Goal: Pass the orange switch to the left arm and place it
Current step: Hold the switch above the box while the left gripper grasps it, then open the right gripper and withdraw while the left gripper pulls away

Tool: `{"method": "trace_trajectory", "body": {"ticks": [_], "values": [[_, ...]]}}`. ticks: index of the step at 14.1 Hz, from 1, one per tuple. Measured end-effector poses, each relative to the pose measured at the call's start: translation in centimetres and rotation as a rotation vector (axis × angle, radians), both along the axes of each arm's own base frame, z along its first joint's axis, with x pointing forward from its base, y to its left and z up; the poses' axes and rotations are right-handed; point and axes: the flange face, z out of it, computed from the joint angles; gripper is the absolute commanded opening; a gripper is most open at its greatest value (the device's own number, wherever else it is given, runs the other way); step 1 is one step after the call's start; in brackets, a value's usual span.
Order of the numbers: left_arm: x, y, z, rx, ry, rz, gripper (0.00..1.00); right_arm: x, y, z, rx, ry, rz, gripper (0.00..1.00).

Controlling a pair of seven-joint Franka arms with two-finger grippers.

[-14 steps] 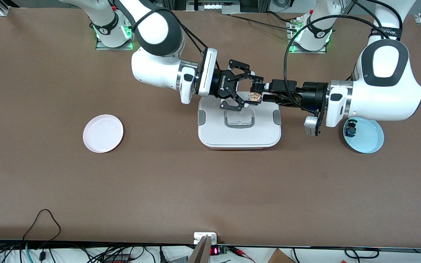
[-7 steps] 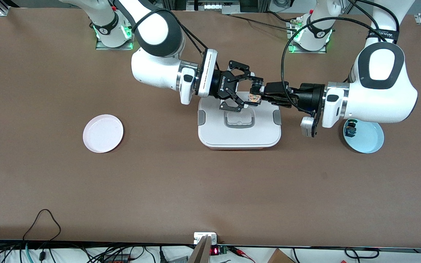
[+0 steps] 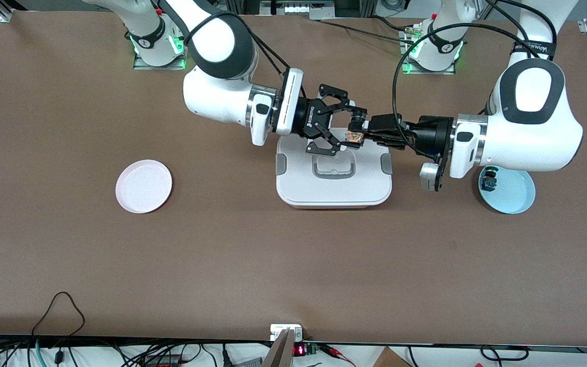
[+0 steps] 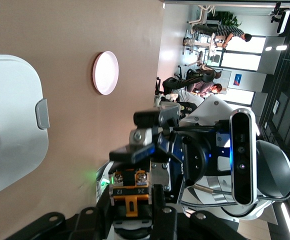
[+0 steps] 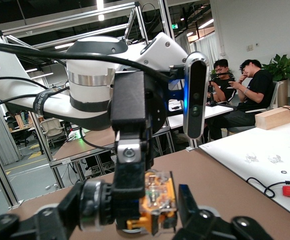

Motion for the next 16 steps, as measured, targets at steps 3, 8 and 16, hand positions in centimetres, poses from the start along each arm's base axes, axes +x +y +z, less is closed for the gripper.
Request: {"method": "trace_trajectory", "body": {"ticks": [3, 8, 16], "values": [[0.0, 0.0, 0.0, -0.001, 0.000, -0.004, 0.08, 0.4, -0.3, 0.4, 0.009, 0.020, -0.010, 1.00], [-0.3, 1.4, -0.1, 0.118, -0.042, -0.081, 0.07, 4.7, -5.9, 3.9, 0.022, -0.003, -0.018, 1.00], [-0.7, 10.2, -0.3, 0.569, -0.324, -0.490, 0.07, 9.4, -19.5, 7.6, -0.053, 0.006, 0.139, 1.00]]}}
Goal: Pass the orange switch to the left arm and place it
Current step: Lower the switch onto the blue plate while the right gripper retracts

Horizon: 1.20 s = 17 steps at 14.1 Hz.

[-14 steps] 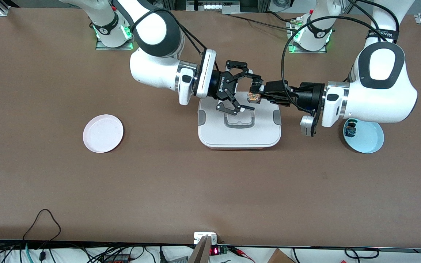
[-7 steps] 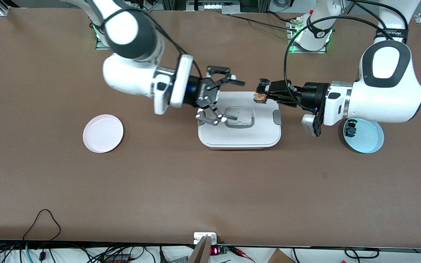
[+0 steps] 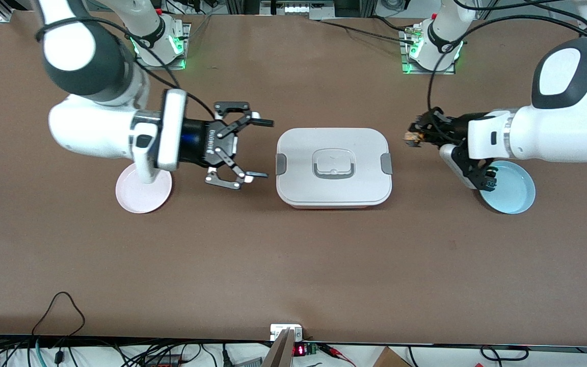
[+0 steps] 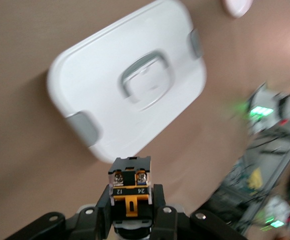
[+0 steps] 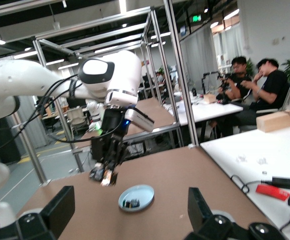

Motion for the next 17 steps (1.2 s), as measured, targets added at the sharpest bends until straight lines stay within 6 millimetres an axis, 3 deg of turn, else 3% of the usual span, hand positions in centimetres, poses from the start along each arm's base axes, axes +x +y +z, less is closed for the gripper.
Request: {"method": "trace_trajectory", "body": {"ticks": [4, 8, 10, 14, 17], "values": [[0.7, 7.6, -2.2, 0.169, -0.093, -0.291, 0.08, -2.1, -8.0, 3.2, -0.168, 0.083, 0.070, 1.00], [2.4, 14.3, -6.3, 0.267, -0.109, -0.592, 0.08, -3.8, -14.7, 4.2, -0.397, 0.197, 0.069, 1.00], [3.5, 18.6, -10.1, 0.254, -0.115, -0.728, 0.08, -5.4, -16.4, 5.2, -0.560, 0.266, 0.034, 1.00], [4.7, 27.1, -20.5, 0.144, -0.232, -0.947, 0.08, -8.8, -19.0, 7.5, -0.896, 0.411, -0.112, 1.00], [3.5, 29.7, -24.6, 0.103, -0.293, -1.031, 0.08, -9.3, -21.4, 6.8, -1.100, 0.426, -0.185, 1.00]]}}
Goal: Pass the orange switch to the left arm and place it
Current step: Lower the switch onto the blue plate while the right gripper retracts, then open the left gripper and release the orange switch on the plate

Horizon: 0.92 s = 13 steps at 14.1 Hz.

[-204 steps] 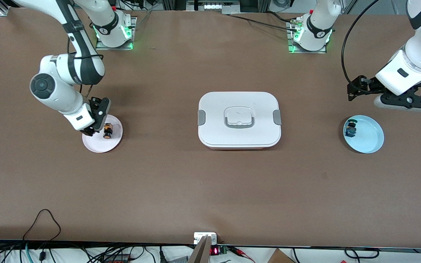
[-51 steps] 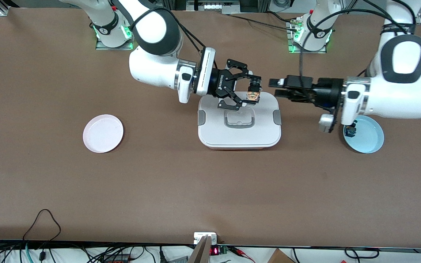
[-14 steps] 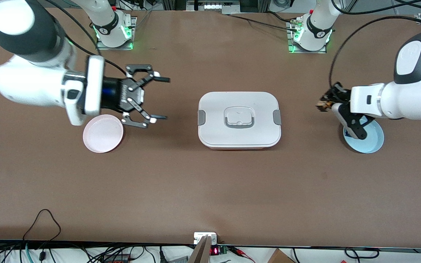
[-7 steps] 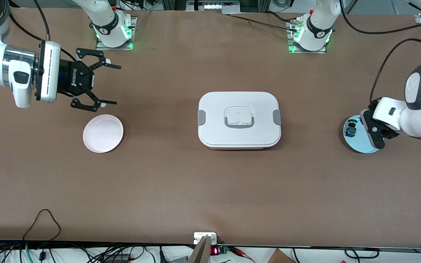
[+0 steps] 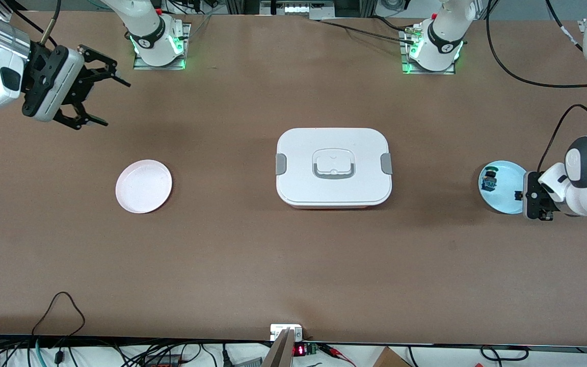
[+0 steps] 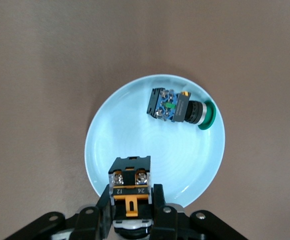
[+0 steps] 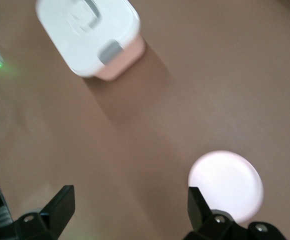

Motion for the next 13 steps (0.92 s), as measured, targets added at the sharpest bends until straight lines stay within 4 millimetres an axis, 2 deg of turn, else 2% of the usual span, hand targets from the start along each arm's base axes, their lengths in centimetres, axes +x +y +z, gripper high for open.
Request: {"method": "trace_trajectory", "body": {"ticks": [3, 5, 11, 12, 13], "values": [[-1.4, 0.0, -2.1, -0.016, 0.017, -0.020, 0.10, 0.4, -2.3, -0.9, -0.109, 0.000, -0.017, 1.00], [-2.6, 0.2, -3.6, -0.016, 0.032, -0.032, 0.12, 0.5, -3.1, -0.8, -0.187, -0.004, -0.056, 1.00], [-4.7, 2.6, -5.4, -0.035, 0.032, -0.024, 0.18, 1.1, -2.9, -0.4, -0.306, 0.004, -0.494, 1.00], [-5.2, 3.2, -5.8, -0.038, 0.032, -0.017, 0.32, 1.4, -2.9, -0.2, -0.306, -0.011, -0.566, 1.00], [-5.5, 3.5, -6.1, -0.041, 0.032, -0.013, 0.99, 1.8, -3.0, -0.1, -0.305, -0.026, -0.632, 1.00]]}}
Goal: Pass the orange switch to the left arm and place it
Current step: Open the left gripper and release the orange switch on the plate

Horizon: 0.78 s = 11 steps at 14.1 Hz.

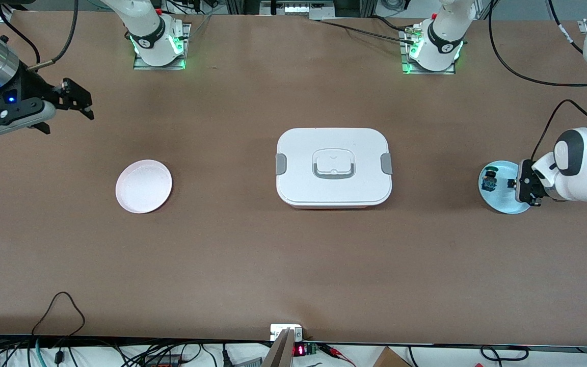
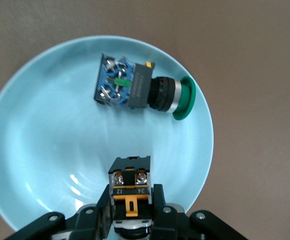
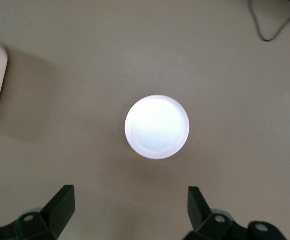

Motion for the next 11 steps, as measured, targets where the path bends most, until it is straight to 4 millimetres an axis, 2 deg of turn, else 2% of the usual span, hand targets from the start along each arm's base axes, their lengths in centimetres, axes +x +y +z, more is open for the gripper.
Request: {"method": "trace_trajectory", "body": {"ticks": [3, 6, 8, 11], "values": [[-0.3, 0.1, -0.1, -0.007, -0.001, -0.004, 1.00, 1.1, -0.2, -0.8, -0.020, -0.028, -0.120, 1.00], [0.3, -0.7, 1.7, -0.007, -0.017, -0.021, 1.00, 2.2, -0.4, -2.6, -0.023, -0.010, -0.138, 1.00], [0.7, -2.3, 4.4, -0.007, -0.015, -0.042, 1.00, 2.3, -0.5, -2.9, -0.025, -0.006, -0.139, 1.00], [1.6, -4.5, 10.0, 0.018, -0.018, -0.039, 1.00, 2.3, -0.5, -2.6, -0.025, -0.009, -0.141, 1.00]]}}
